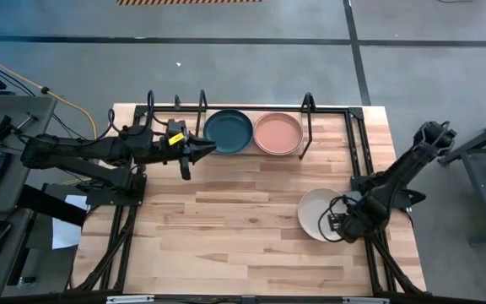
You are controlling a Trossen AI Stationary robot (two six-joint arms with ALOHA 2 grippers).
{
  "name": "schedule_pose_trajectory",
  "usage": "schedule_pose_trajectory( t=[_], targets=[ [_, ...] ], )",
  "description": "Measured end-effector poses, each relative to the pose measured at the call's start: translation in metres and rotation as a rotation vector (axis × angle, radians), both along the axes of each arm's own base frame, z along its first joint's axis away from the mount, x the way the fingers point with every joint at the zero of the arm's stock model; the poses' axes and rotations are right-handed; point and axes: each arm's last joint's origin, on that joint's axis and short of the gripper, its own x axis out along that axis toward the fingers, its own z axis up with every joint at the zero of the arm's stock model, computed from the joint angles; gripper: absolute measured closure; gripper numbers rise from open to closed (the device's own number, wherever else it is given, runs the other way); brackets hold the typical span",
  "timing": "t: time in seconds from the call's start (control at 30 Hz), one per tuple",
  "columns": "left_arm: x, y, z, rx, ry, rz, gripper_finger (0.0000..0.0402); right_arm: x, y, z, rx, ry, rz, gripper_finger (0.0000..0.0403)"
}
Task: Place and stack plates onto a shelf
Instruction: Stack the gray plate on the black plate on the shelf
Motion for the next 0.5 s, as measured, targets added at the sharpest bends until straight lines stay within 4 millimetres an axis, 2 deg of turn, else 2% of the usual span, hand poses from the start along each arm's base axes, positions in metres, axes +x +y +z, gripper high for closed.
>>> schedule_pose_trajectory(
  t=[0.2,0.5],
  targets=[
    [0.0,0.001,0.0,-0.021,-0.005,0.004,0.0346,-0.006,-0.012,-0.019,-0.044,0.054,-0.028,0.0221],
    [0.0,0.001,0.0,-0.026,-0.006,0.004,0.0346,-0.004,-0.018,-0.046,0.009,-0.013,-0.062,0.0227]
  ],
)
